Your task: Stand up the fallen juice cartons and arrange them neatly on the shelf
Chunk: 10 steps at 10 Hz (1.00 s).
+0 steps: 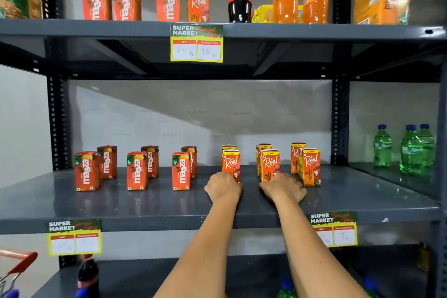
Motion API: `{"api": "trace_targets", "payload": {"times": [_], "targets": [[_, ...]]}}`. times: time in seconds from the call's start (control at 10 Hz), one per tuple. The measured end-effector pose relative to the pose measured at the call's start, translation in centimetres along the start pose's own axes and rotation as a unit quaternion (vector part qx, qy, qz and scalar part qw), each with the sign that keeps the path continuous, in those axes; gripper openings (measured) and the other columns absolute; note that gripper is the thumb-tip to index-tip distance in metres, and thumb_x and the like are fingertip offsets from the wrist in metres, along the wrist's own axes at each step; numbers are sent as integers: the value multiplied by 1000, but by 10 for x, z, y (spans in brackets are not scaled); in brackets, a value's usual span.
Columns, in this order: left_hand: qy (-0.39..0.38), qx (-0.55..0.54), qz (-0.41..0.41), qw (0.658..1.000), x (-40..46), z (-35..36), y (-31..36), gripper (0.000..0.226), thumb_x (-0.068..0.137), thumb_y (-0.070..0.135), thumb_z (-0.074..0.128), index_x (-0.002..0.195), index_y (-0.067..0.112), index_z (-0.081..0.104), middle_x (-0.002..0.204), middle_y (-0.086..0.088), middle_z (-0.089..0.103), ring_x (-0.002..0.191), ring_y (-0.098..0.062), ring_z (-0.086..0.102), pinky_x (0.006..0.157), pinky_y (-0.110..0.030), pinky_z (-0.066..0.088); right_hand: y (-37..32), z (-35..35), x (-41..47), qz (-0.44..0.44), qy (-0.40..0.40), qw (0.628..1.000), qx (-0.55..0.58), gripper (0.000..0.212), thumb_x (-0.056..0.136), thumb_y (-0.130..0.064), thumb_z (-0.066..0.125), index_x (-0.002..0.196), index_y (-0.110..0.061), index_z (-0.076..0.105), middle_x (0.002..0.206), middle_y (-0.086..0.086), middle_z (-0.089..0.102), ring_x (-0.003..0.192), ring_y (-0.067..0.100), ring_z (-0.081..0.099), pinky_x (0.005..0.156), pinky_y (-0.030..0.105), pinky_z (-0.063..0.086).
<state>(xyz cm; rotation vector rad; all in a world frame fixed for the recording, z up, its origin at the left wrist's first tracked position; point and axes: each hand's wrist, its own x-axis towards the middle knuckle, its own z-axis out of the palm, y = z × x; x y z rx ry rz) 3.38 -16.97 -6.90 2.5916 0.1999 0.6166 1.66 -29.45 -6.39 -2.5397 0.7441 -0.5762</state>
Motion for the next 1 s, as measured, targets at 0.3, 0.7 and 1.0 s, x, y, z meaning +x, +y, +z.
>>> {"api": "trace_targets", "payload": {"times": [0.3, 0.7, 1.0], "targets": [[5, 5, -2, 1000, 2, 2, 0, 48, 86, 45, 64, 118, 10, 59, 117, -9, 63, 107, -25, 60, 88, -36, 49, -1, 0, 1, 11, -5, 1000, 5, 66, 75, -55, 61, 125, -11, 54, 130, 13, 55, 121, 31, 48, 98, 40, 37], [3, 7, -4, 1000, -3, -2, -1, 47, 83, 45, 66, 114, 10, 61, 115, -10, 64, 105, -25, 61, 87, -35, 51, -1, -6, -4, 4, -17, 1000, -3, 68, 74, -56, 63, 125, -12, 54, 130, 12, 54, 120, 30, 48, 97, 40, 38], [-29, -39, 68, 997, -15, -46, -24, 40, 93, 36, 54, 117, 5, 60, 118, -15, 62, 108, -30, 59, 90, -39, 50, -18, -36, -41, -27, -66, 997, 15, 60, 81, -55, 58, 124, -12, 55, 128, 11, 58, 115, 29, 56, 84, 36, 47]]}}
